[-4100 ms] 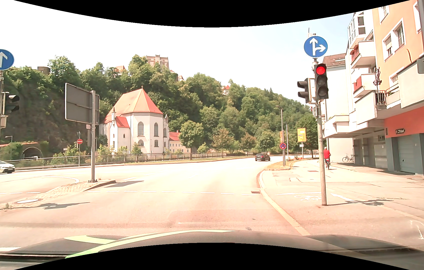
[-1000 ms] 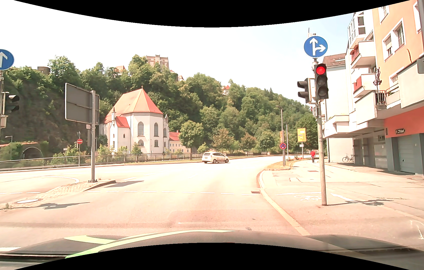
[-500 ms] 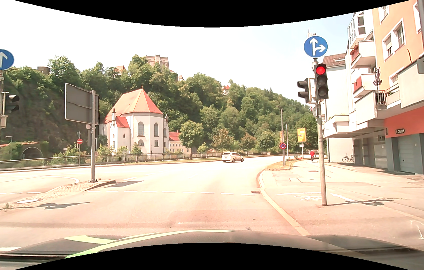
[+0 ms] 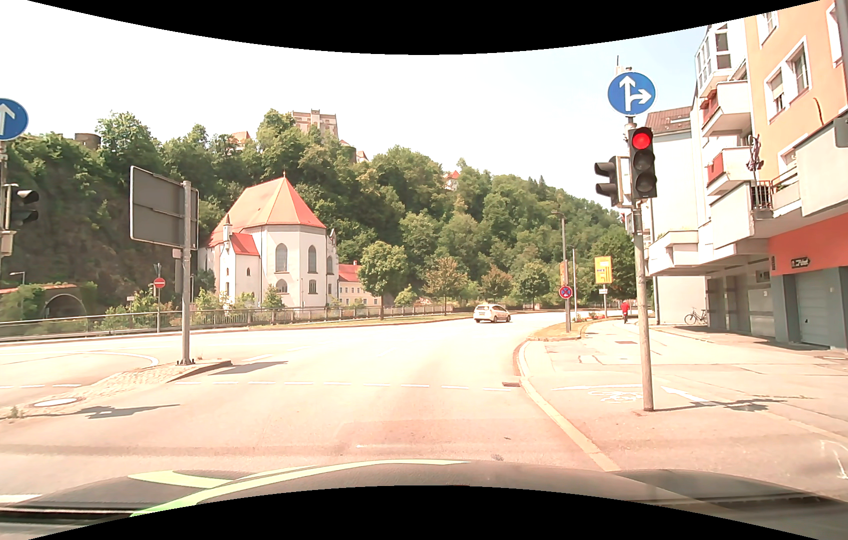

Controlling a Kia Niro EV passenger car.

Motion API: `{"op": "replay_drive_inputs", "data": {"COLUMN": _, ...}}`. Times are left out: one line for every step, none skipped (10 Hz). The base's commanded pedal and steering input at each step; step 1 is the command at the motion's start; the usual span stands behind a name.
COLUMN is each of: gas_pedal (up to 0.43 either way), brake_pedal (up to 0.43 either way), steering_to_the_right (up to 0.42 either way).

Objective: Follow the waypoints while adhering to traffic rules and regulations

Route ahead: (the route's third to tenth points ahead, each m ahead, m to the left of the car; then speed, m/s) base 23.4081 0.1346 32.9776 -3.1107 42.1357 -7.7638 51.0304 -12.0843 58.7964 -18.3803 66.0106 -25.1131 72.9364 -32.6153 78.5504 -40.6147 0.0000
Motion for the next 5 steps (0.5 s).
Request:
{"op": "replay_drive_inputs", "data": {"gas_pedal": 0.000, "brake_pedal": 0.335, "steering_to_the_right": 0.040}}
{"op": "replay_drive_inputs", "data": {"gas_pedal": 0.000, "brake_pedal": 0.335, "steering_to_the_right": 0.040}}
{"op": "replay_drive_inputs", "data": {"gas_pedal": 0.000, "brake_pedal": 0.335, "steering_to_the_right": 0.040}}
{"op": "replay_drive_inputs", "data": {"gas_pedal": 0.000, "brake_pedal": 0.335, "steering_to_the_right": 0.040}}
{"op": "replay_drive_inputs", "data": {"gas_pedal": 0.000, "brake_pedal": 0.335, "steering_to_the_right": 0.041}}
